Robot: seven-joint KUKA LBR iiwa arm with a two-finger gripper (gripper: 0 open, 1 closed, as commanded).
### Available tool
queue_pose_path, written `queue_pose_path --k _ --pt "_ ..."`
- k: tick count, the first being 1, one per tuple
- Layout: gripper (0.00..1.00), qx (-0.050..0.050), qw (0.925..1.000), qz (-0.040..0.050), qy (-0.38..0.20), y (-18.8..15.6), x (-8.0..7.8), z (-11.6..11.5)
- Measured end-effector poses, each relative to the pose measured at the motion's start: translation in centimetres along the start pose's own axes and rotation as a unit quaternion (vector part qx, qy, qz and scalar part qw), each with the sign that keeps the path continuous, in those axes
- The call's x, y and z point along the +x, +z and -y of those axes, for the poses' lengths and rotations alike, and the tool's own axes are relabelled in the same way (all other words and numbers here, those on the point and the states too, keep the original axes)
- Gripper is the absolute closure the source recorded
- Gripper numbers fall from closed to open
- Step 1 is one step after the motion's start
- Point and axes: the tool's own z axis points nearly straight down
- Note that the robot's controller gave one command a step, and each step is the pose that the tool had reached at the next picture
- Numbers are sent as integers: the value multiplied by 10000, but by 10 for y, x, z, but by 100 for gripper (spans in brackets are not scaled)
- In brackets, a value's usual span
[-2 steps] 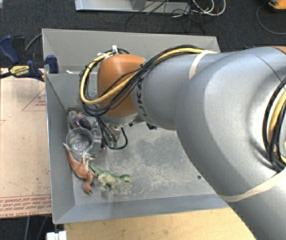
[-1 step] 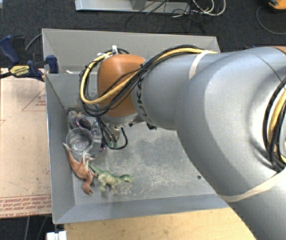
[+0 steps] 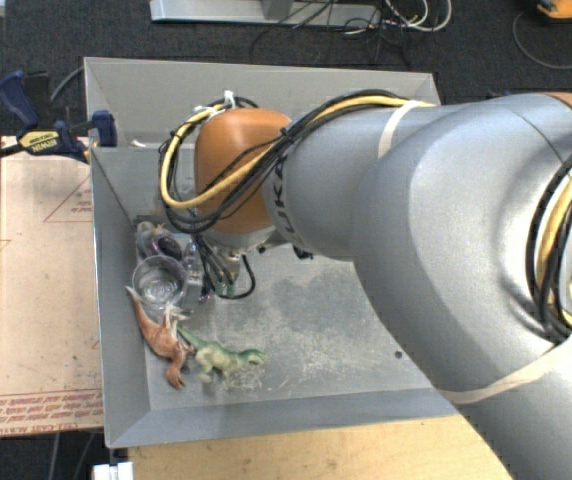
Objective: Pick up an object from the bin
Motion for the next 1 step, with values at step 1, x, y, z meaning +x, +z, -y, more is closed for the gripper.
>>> queue_pose_path --k 1 --pt "100 0 10000 -1 0 0 0 0"
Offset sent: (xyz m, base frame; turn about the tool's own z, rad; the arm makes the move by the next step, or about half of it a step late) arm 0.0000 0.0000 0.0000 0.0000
